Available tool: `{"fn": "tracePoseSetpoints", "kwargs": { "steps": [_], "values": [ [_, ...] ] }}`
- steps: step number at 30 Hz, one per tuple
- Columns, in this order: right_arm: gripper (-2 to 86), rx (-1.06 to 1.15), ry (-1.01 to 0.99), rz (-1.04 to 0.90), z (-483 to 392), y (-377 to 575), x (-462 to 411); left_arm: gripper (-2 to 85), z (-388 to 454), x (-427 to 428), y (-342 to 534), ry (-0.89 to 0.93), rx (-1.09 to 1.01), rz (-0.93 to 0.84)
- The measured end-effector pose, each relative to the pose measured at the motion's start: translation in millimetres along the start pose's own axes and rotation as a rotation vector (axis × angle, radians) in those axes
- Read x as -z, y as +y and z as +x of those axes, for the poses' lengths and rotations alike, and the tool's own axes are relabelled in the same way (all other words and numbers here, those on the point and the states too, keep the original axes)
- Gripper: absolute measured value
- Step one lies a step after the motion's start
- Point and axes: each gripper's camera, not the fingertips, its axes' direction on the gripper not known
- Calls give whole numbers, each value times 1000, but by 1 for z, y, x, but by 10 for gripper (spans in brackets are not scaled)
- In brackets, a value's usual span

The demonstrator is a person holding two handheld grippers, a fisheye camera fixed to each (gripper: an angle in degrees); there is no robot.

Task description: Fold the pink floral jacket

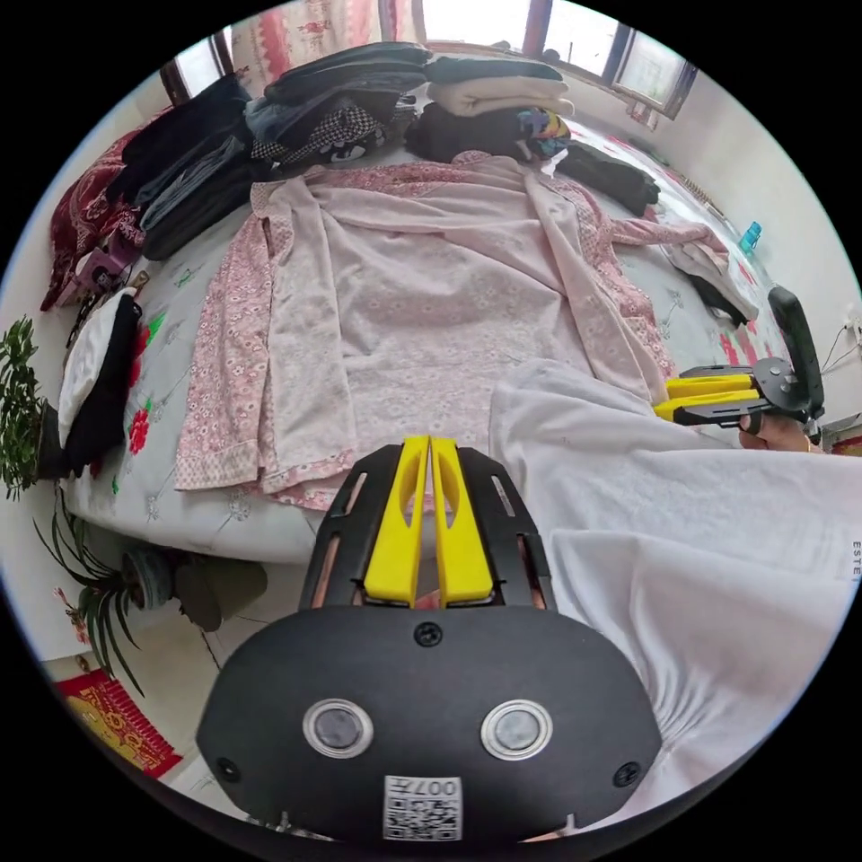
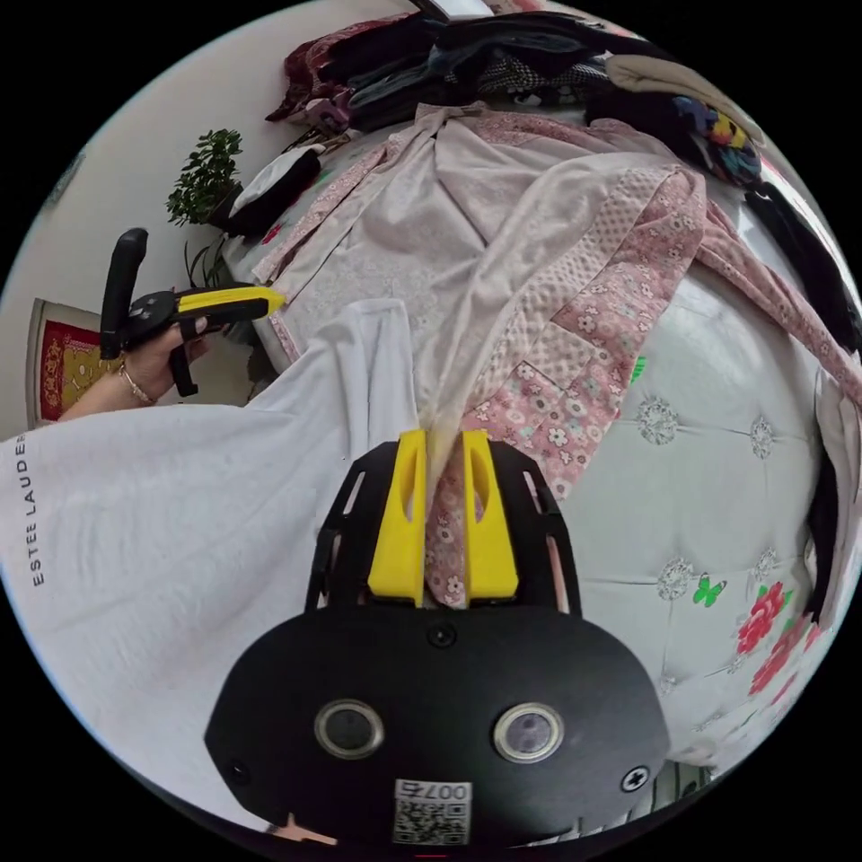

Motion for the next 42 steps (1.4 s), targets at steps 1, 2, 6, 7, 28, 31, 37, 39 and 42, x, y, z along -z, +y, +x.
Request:
{"fn": "tracePoseSetpoints", "kwargs": {
  "steps": [1, 2, 6, 7, 28, 31, 37, 39, 42],
  "values": [
    [19, -18, 0, 1, 0, 0, 0, -10, -3, -4, -2, -9, -5, -9],
    [11, -55, -17, 19, 1, 2, 2, -10, -9, -12, -4, -28, -15, -34],
    [1, -161, 6, 103, 9, 10, 30, -10, -27, -36, 2, -55, -84, -76],
    [0, -175, 14, 119, 10, 10, 35, -10, -29, -37, 4, -45, -88, -71],
    [51, -267, 221, 138, -97, 1, 16, 65, -122, -35, 59, 210, -180, 74],
    [47, -497, 284, 133, -61, 32, 18, 42, -115, -45, 43, 153, -245, 67],
    [13, -554, 306, 17, -48, 36, -7, -7, -87, -54, 23, -37, -385, 10],
    [5, -550, 251, -50, -51, 42, -9, -9, -82, -52, 25, -71, -439, -55],
    [6, -539, 174, -30, -60, 62, -5, -9, -89, -48, 38, -33, -461, -125]
  ]
}}
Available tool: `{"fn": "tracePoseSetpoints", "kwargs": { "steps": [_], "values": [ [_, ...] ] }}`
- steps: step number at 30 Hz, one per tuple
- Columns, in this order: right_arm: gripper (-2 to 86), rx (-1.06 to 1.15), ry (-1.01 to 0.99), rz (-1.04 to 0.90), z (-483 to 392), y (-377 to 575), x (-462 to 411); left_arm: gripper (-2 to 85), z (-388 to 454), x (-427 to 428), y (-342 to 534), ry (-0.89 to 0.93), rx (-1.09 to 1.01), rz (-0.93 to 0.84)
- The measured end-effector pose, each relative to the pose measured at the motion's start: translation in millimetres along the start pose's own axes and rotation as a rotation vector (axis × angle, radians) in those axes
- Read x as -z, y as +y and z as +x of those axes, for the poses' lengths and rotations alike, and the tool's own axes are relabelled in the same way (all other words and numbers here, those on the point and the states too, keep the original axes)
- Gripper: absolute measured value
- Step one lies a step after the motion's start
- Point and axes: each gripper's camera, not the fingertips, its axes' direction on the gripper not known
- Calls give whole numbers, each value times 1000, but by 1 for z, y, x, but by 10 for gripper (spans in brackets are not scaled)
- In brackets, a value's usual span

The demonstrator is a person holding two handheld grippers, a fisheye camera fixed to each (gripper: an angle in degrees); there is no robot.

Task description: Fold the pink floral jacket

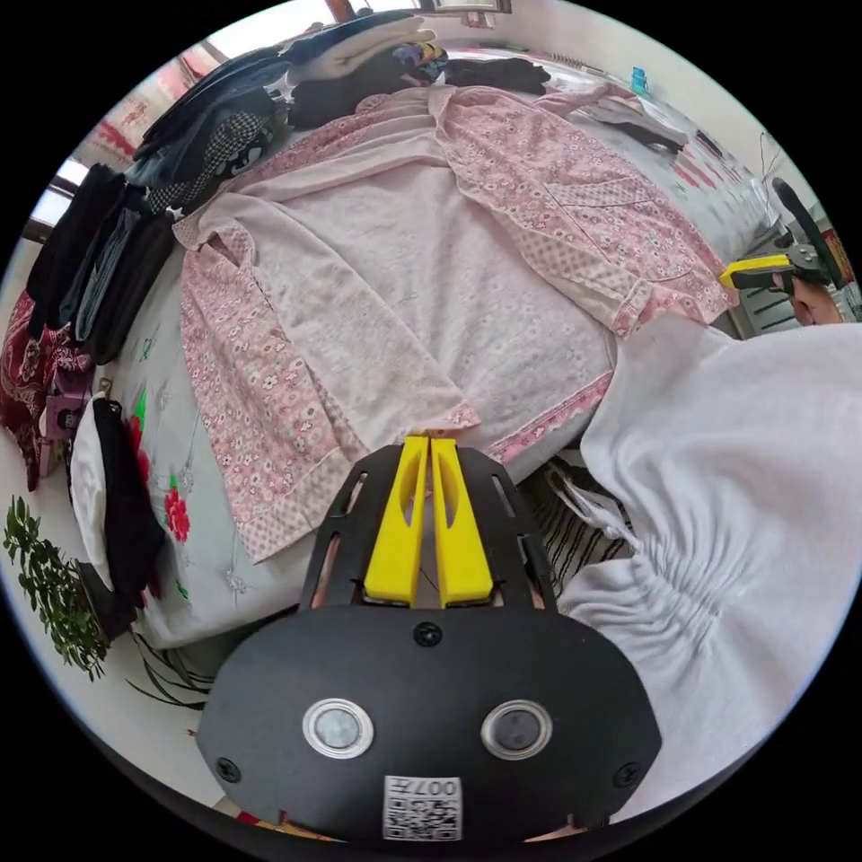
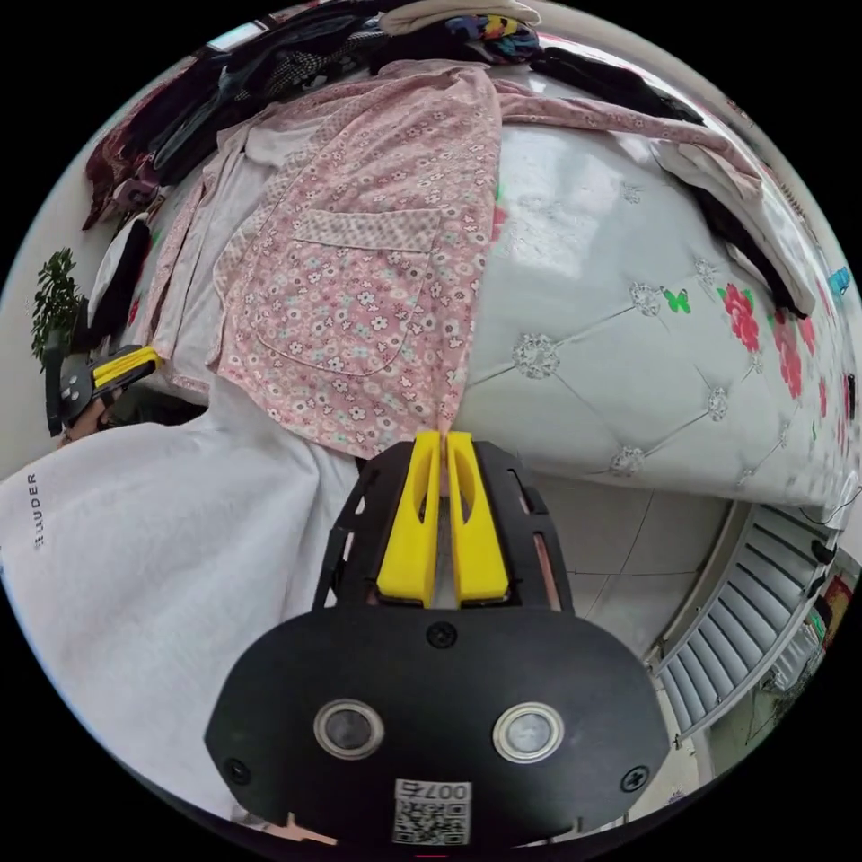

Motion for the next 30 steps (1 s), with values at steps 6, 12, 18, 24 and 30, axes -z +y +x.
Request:
{"fn": "tracePoseSetpoints", "kwargs": {
  "steps": [6, 12, 18, 24, 30],
  "values": [
    [44, -50, -34, 178, 36, -6, 44, -6, -29, 13, 24, 167, 171, 12],
    [94, -260, 61, 488, 125, -85, 128, 35, -59, 51, -6, 197, 311, 147],
    [97, -334, 277, 509, 211, -177, 178, 83, -60, 64, -114, 214, 245, 226],
    [38, -209, 298, 274, 250, -243, 160, 82, -49, 18, -210, 283, 221, 96],
    [29, -165, 493, 428, 268, -234, 225, -5, -46, -12, -224, 136, 251, -36]
  ]
}}
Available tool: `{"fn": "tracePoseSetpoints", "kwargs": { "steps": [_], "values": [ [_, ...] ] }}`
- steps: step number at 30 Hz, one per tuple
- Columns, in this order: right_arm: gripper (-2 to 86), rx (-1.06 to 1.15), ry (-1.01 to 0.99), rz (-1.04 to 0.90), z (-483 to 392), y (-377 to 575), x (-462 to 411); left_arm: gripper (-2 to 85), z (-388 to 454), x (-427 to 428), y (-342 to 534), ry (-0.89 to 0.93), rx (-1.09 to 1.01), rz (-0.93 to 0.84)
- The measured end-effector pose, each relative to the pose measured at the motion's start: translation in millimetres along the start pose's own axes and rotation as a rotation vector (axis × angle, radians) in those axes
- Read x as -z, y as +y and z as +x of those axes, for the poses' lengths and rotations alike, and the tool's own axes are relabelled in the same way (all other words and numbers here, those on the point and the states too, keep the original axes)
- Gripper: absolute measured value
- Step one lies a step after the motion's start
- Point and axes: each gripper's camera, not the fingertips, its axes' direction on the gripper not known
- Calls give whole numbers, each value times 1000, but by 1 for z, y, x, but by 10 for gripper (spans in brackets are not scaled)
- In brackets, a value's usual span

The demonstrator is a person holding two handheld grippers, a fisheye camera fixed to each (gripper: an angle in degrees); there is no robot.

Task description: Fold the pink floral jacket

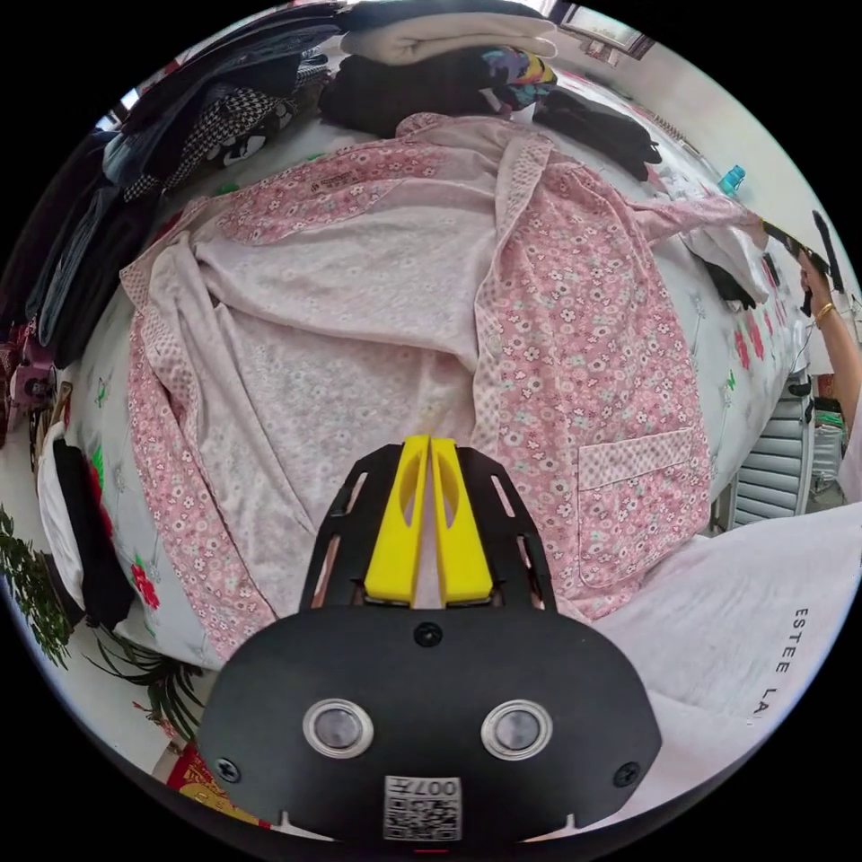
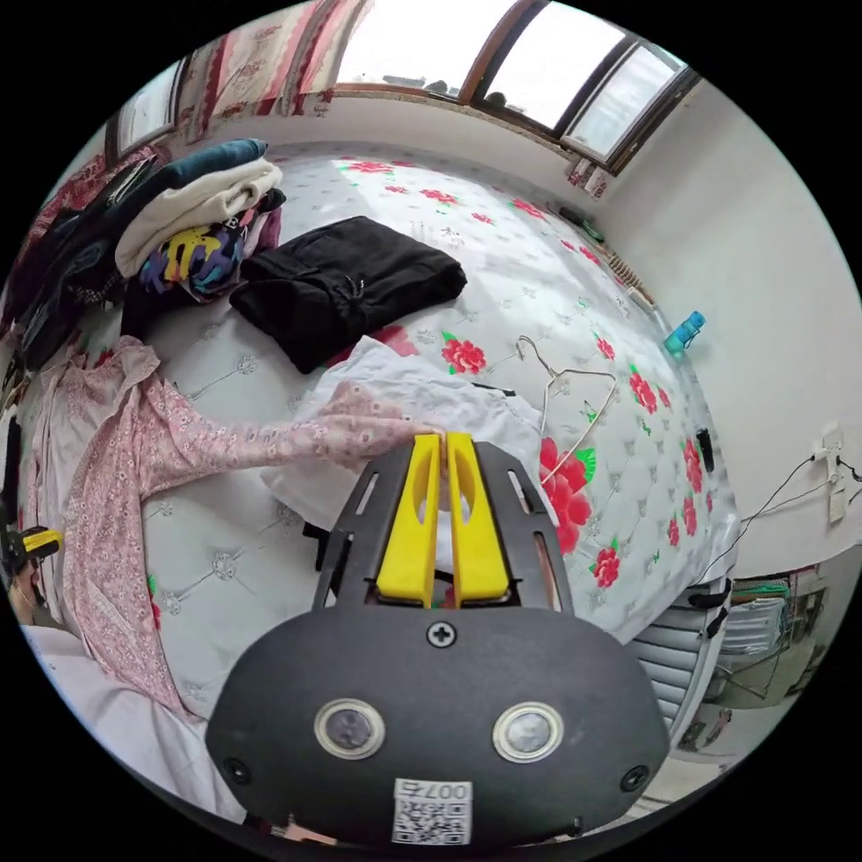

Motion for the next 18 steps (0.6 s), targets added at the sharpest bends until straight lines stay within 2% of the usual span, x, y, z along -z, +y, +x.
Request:
{"fn": "tracePoseSetpoints", "kwargs": {
  "steps": [5, 7, 8, 9, 11, 16, 18],
  "values": [
    [70, -94, 69, -207, 33, -19, -33, 0, -13, 4, 4, 44, 37, 18],
    [74, -111, 86, -112, 26, -22, -16, 19, -19, 12, 7, 63, 59, 46],
    [75, -117, 71, 4, 16, -22, 2, 43, -21, 17, 9, 93, 64, 57],
    [78, -104, -7, 121, 1, -24, 17, 57, -23, 22, 11, 129, 65, 67],
    [80, -21, -193, 223, -29, -31, 25, 72, -22, 26, 13, 184, 52, 77],
    [82, 111, -466, 206, -110, -72, 3, 72, -7, 12, 12, 182, 8, 21],
    [85, 194, -600, 92, -153, -94, -22, 40, -1, 2, 8, 127, -7, -18]
  ]
}}
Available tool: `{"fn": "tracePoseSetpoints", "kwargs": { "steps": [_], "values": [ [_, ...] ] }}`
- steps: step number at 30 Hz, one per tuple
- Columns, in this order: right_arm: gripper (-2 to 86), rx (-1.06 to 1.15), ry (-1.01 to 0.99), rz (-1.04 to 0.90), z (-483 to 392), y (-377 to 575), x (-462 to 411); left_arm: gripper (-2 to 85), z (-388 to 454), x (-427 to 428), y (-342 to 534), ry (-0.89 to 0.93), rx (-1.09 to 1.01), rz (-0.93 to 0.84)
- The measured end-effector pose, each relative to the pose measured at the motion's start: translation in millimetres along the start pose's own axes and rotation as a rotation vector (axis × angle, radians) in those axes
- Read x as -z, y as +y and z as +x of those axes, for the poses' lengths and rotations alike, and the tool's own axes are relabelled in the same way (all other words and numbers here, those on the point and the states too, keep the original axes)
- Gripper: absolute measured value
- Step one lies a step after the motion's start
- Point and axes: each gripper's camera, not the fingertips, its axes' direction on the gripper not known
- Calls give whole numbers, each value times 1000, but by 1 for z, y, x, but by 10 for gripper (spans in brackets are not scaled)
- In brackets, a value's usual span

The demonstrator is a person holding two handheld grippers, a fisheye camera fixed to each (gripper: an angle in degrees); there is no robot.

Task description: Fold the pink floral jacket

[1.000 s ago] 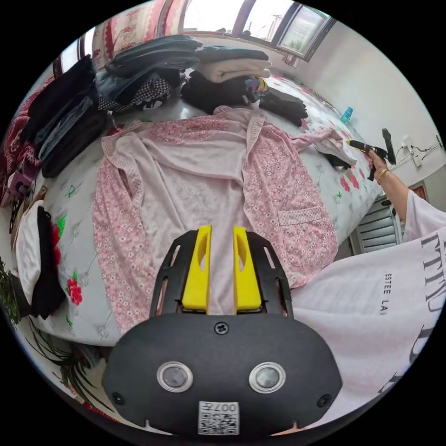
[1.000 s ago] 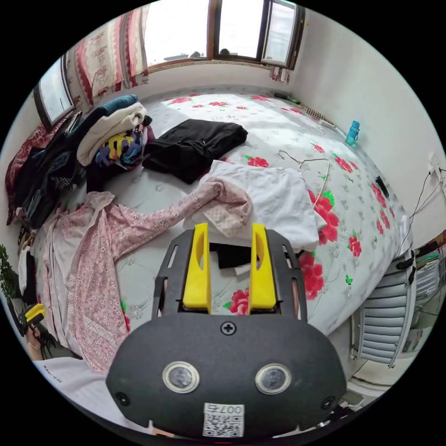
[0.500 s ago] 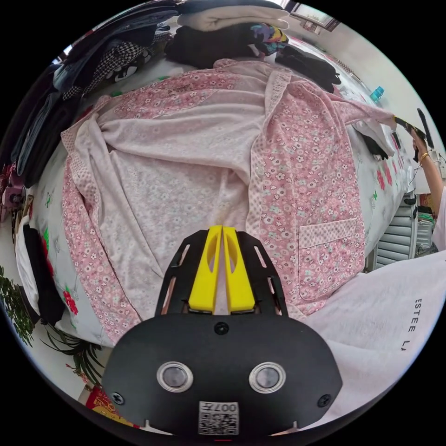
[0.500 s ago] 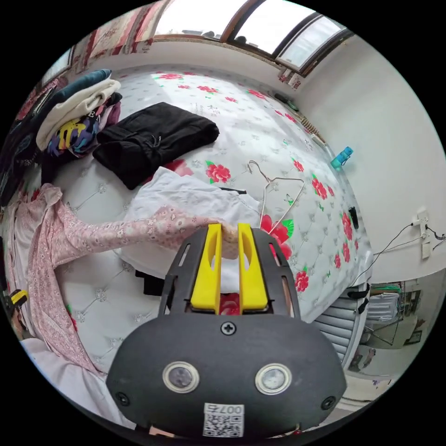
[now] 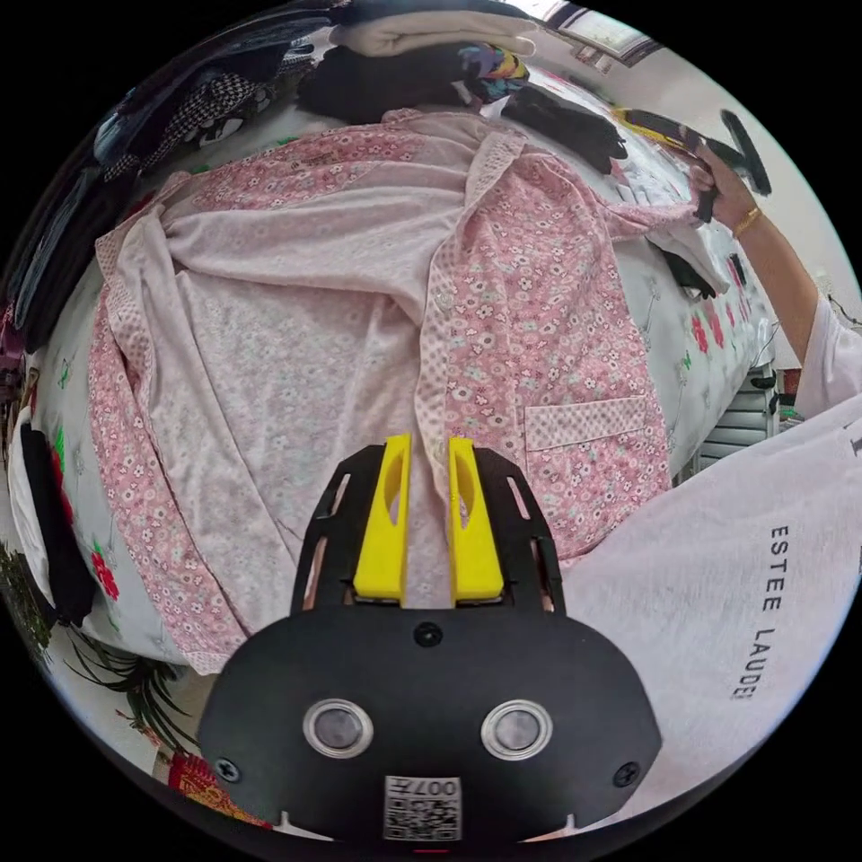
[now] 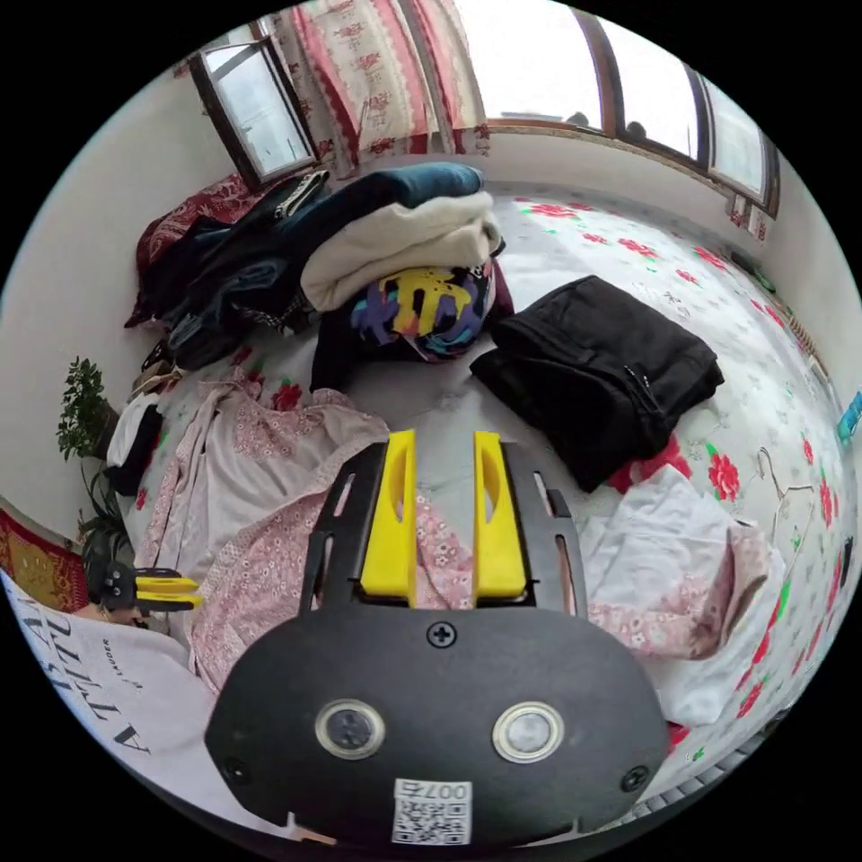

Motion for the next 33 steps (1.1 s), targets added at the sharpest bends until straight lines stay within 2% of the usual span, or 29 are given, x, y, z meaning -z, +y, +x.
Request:
{"fn": "tracePoseSetpoints", "kwargs": {
  "steps": [3, 6, 11, 16, 19, 21, 23, 25, 28, 30, 33],
  "values": [
    [78, -17, -68, -149, -5, -19, -58, 5, 3, -6, -4, -43, -25, -24],
    [52, -38, -116, -263, -5, -34, -94, -5, -3, 2, -1, 10, -26, 4],
    [20, 105, -144, -91, -45, -64, -61, -8, -25, 34, 19, 117, 27, 103],
    [25, 261, -245, 40, -114, -98, -34, -7, -51, 59, 52, 238, 141, 170],
    [51, 315, -272, -43, -151, -107, -70, 0, -59, 46, 69, 201, 182, 155],
    [69, 309, -235, -264, -166, -100, -114, 13, -62, 19, 71, 161, 182, 82],
    [75, 293, -234, -227, -164, -82, -107, 24, -59, 8, 70, 119, 147, 23],
    [80, 289, -185, -150, -154, -60, -84, 28, -53, 8, 73, 91, 98, 24],
    [84, 255, 3, -78, -116, -16, -44, 25, -52, 9, 80, 99, 54, 44],
    [85, 170, 196, -124, -69, 19, -23, 36, -55, 9, 85, 134, 54, 64],
    [85, 35, 363, -218, -10, 54, -2, 60, -56, 12, 90, 188, 41, 92]
  ]
}}
